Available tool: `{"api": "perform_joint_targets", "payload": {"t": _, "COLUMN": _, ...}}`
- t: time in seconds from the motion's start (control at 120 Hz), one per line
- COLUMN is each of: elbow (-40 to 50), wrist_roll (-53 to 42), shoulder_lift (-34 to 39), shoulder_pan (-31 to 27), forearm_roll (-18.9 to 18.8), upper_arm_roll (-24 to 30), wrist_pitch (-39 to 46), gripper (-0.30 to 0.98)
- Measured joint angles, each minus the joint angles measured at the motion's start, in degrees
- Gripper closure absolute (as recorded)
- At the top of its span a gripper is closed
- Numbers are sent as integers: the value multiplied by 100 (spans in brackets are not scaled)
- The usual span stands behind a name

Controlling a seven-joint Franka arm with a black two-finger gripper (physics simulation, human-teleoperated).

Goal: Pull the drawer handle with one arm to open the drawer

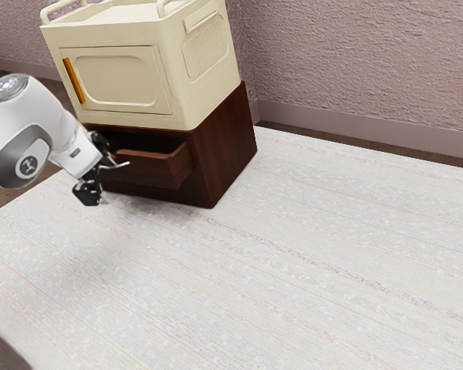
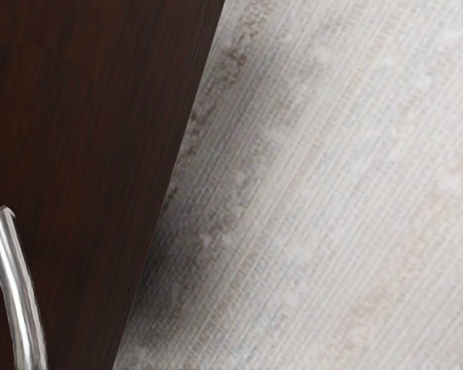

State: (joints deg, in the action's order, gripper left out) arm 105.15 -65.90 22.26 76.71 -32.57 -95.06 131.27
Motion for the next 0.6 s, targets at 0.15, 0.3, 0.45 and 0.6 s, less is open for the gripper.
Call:
{"api": "perform_joint_targets", "payload": {"t": 0.15, "elbow": 167, "wrist_roll": 3, "shoulder_lift": -6, "shoulder_pan": -378, "forearm_roll": 10, "upper_arm_roll": 347, "wrist_pitch": 55, "gripper": 1}}
{"api": "perform_joint_targets", "payload": {"t": 0.3, "elbow": 435, "wrist_roll": 7, "shoulder_lift": -9, "shoulder_pan": -1048, "forearm_roll": 7, "upper_arm_roll": 975, "wrist_pitch": 118, "gripper": 3}}
{"api": "perform_joint_targets", "payload": {"t": 0.45, "elbow": 623, "wrist_roll": 20, "shoulder_lift": -9, "shoulder_pan": -1467, "forearm_roll": 15, "upper_arm_roll": 1387, "wrist_pitch": 169, "gripper": 2}}
{"api": "perform_joint_targets", "payload": {"t": 0.6, "elbow": 831, "wrist_roll": 38, "shoulder_lift": 3, "shoulder_pan": -2100, "forearm_roll": 17, "upper_arm_roll": 1986, "wrist_pitch": 191, "gripper": 1}}
